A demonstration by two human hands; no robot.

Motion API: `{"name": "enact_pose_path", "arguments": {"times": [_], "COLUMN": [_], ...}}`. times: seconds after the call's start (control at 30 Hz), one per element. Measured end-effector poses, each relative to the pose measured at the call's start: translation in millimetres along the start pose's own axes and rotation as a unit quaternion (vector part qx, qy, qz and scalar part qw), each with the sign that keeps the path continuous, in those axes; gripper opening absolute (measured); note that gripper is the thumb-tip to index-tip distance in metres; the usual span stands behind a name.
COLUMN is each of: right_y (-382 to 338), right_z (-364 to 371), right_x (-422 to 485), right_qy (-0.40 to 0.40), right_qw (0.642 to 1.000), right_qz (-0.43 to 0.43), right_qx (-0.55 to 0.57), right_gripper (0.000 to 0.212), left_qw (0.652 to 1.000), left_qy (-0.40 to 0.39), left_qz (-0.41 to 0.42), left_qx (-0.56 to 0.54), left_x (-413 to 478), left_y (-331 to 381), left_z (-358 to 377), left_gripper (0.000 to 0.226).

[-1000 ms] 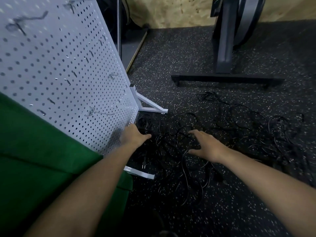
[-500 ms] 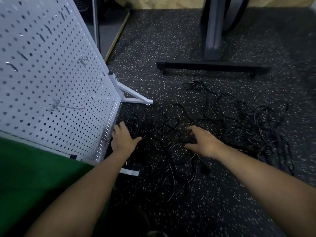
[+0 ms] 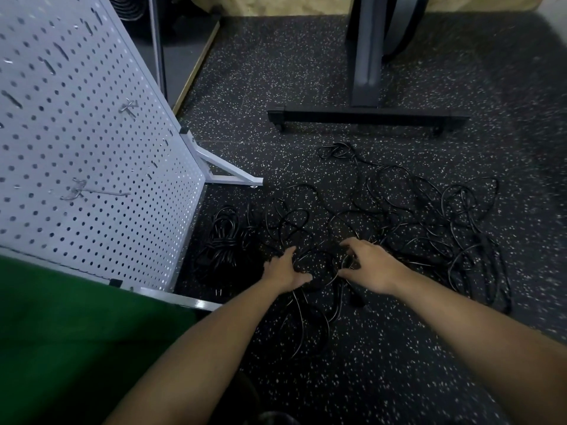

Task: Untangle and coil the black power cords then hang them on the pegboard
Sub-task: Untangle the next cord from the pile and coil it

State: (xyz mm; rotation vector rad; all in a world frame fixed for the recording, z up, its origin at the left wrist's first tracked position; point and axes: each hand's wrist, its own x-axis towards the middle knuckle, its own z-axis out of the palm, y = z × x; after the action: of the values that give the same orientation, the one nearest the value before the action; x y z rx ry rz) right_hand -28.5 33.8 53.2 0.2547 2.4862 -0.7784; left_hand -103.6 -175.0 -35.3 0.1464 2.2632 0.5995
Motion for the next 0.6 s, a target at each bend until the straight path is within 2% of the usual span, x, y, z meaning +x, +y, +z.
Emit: {"name": "enact_pose_path", "arguments": {"times": [0.13,0.3,0.47,0.6], "right_y": [15.4,30.9,43.6,50.2], "right_z": [-4.8,-14.0,-33.0,-62.4], "right_x": [-4.6,-13.1,-28.1,-47.7], "right_qy": [-0.002,-0.009,-0.02,-0.042], "right_qw": [1.0,0.999,0.999,0.997], "right_qz": [0.016,0.033,0.043,0.054], "right_qx": [0.004,0.003,-0.019,-0.034], "right_gripper": [0.068,0.066,0.063,0.069], "left_qw": [0.997,0.987,0.976,0.96], "left_qy": [-0.005,-0.032,-0.042,-0.036], "left_qz": [0.082,0.157,0.21,0.266], "left_qx": [0.01,0.03,0.026,0.078], "left_x": [-3.1,-8.7,-23.2,-42.6], "left_y": [12.5,42.3,81.3,116.4], "left_z": [23.4,38.2,32.8,7.7], "left_gripper": [0.079,0.037,0.042,0.045]}}
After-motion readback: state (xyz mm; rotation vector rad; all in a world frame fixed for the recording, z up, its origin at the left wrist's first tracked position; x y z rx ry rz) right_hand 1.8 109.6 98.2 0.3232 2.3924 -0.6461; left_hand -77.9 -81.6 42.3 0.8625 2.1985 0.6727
